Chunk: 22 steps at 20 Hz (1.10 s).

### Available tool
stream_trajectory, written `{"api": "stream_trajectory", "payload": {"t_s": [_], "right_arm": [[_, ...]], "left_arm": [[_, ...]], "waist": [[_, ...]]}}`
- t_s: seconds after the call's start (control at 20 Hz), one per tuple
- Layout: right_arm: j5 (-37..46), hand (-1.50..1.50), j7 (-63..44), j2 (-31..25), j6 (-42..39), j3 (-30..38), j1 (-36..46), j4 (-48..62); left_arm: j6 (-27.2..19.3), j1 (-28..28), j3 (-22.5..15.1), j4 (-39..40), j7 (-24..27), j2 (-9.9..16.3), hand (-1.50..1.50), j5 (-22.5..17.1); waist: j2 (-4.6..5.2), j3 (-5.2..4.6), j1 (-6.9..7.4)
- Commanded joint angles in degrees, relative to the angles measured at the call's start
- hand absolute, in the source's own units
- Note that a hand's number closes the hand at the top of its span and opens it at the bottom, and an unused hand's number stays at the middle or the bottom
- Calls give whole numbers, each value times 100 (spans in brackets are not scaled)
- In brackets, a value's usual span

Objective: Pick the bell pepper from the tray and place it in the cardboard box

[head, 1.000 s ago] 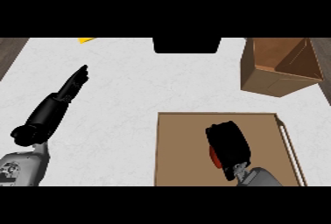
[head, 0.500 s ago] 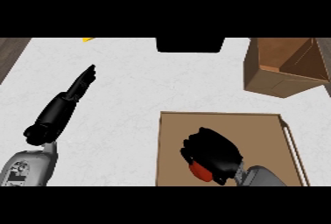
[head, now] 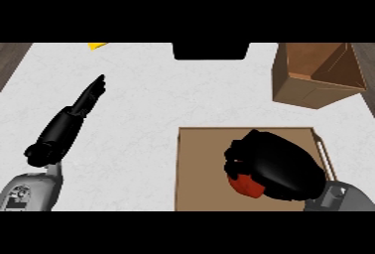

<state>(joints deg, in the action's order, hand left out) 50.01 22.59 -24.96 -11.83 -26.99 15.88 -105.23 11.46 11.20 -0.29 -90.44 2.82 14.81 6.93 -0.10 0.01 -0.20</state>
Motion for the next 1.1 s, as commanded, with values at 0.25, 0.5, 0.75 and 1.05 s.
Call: {"api": "stream_trajectory", "payload": {"t_s": [0.25, 0.5, 0.75, 1.05], "right_arm": [[-1752, 150, -1515, 494, -713, 2212, 485, -337], [-1638, 150, -2059, 679, -488, 2776, 1484, 851], [-1738, 150, -1593, 146, -411, 3560, 2493, 2564], [-999, 150, -845, -618, -494, 3293, 3400, 4356]], "left_arm": [[-15, 67, 112, 145, -20, 4, 0, 12], [332, 222, 258, 292, 115, 190, 0, -188], [128, 232, 57, 393, 280, -43, 0, 93], [145, 192, 34, 369, 301, -95, 0, 118]], "waist": [[8, -8, -41], [30, -5, 74], [53, -2, 128], [71, -3, 209]]}}
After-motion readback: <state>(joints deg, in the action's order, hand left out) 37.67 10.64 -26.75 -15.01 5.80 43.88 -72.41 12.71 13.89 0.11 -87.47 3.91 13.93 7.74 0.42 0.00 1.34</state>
